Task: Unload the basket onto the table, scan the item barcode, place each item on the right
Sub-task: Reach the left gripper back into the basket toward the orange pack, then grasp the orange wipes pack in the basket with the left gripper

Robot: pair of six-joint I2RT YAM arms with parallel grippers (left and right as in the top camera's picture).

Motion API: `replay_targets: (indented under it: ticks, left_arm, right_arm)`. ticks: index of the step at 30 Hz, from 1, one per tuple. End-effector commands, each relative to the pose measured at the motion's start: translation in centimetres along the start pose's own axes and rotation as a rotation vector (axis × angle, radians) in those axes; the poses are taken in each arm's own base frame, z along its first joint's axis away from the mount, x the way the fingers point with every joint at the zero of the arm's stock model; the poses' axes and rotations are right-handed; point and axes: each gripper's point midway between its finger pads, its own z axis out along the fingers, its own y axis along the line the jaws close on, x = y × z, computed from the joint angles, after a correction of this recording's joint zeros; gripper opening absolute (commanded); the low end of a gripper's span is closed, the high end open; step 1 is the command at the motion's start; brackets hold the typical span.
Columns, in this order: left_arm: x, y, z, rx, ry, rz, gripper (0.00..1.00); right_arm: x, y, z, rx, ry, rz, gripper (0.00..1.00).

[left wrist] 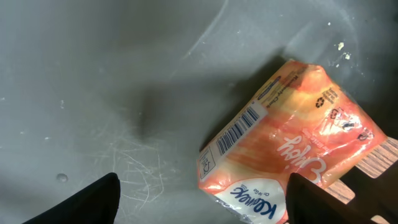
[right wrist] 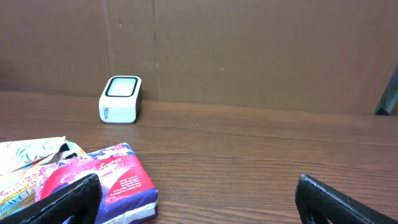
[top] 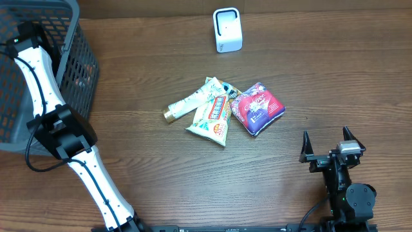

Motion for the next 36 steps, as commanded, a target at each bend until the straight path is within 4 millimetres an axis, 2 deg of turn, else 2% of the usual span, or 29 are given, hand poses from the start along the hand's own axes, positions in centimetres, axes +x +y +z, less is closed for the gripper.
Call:
replay_targets:
  ticks: [1,4,7,10,11,13,16,18,27,28,31,36]
  left_arm:
    - [1.9,-1.8,3.9,0.062,0.102,0.045,0.78]
    - [2.2,-2.1,4.9,0.084,0.121,0.043,0.78]
    - [1.8,-2.1,4.9,0.085,0.108,0.043,0.74]
    - [1.7,-2.2,5.0,0.088,0.1,0.043,0.51]
    - [1.7,-2.2,5.0,0.088,0.101,0.044,0.39]
    - [1.7,-2.2,5.0,0.088,0.102,0.045,0.28]
    - [2.1,-2.1,5.0,0.087,0.117,0.054,0.23]
    - [2.5,-2.1,5.1,0.083,0.135,0.06,0.04]
    - [4.0,-1.4,5.1,0.061,0.197,0.052,0.04]
    - [4.0,0.1,4.8,-0.021,0.197,0.001,0.04]
    - [3.9,2.9,3.4,-0.145,0.18,-0.128,0.04]
    - [3.2,5.0,0.0,-0.16,0.121,-0.284,0.04]
  right_arm:
    - [0.2,-0.1,0.0,0.006,-0.003,-0.004,1.0]
    - [0.2,-0.1,0.0,0.007,-0.003,-0.004,1.0]
    - [0.2,-0.1,0.0,0.007,-0.003,-0.004,1.0]
    - [0.2,-0.1,0.0,0.007,-0.003,-0.004,1.0]
    - [0.2,-0.1,0.0,0.006,-0.003,-0.004,1.0]
    - [0.2,-0.1,0.0,0.007,-0.003,-0.004,1.0]
    - [0.2,-0.1,0.0,0.006,-0.003,-0.004,1.0]
    - [0.2,-0.1,0.0,0.006,-0.003,-0.004,1.0]
    - [0.2,-0.1,0.0,0.007,-0.003,-0.004,1.0]
    - [0.2,-0.1,0.0,0.006,-0.003,-0.004,1.0]
    - [0.2,-0.1,0.0,0.007,-0.003,-0.004,1.0]
    - [0.2,-0.1,0.0,0.006,-0.003,-0.004,1.0]
